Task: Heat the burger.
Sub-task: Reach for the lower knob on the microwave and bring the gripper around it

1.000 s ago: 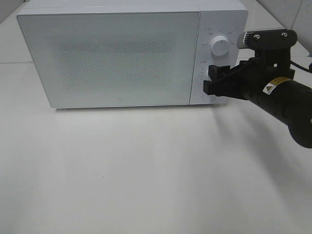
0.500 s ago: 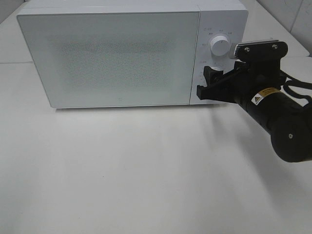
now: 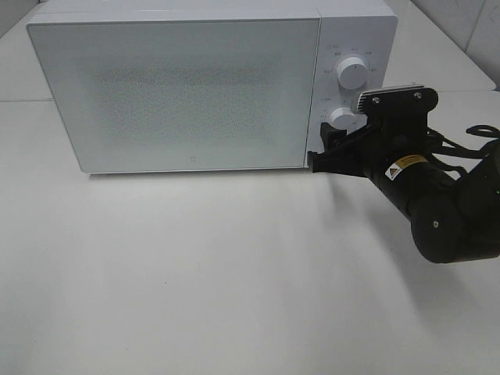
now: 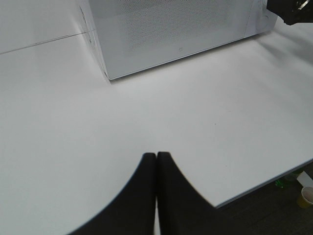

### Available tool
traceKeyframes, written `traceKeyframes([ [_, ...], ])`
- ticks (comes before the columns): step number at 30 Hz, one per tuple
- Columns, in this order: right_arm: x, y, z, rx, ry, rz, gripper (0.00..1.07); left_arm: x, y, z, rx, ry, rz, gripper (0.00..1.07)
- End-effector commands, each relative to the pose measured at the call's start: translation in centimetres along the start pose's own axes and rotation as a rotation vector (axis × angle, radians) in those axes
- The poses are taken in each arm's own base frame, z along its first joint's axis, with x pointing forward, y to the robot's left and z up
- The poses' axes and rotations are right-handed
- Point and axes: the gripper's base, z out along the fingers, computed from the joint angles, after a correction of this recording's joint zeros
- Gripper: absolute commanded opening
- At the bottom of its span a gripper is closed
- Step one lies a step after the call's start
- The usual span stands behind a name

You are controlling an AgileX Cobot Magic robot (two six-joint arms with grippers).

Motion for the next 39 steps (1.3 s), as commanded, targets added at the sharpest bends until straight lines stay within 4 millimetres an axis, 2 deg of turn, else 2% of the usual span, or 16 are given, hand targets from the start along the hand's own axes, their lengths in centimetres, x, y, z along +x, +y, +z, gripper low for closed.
traceKeyframes([
  [1,-1.3,-0.2,0.5,0.026,-0.094,0.008,0.67,0.2,-0.1,-0.2,0.002,-0.018,0.000,0.00],
  [14,-1.8,-0.1,1.2,0.036,-0.093,0.022,0.67,0.2,-0.1,-0.2,0.002,-0.018,0.000,0.00],
  [22,-1.1,-1.1,2.1,0.068,-0.071,0.027,0.67,0.2,-0.1,-0.2,0.002,-0.018,0.000,0.00],
  [39,-0.5,-0.4,2.2,-0.004,-0.035,-0.011,0.64,0.2,-0.1,-0.2,0.002,-0.018,0.000,0.00],
])
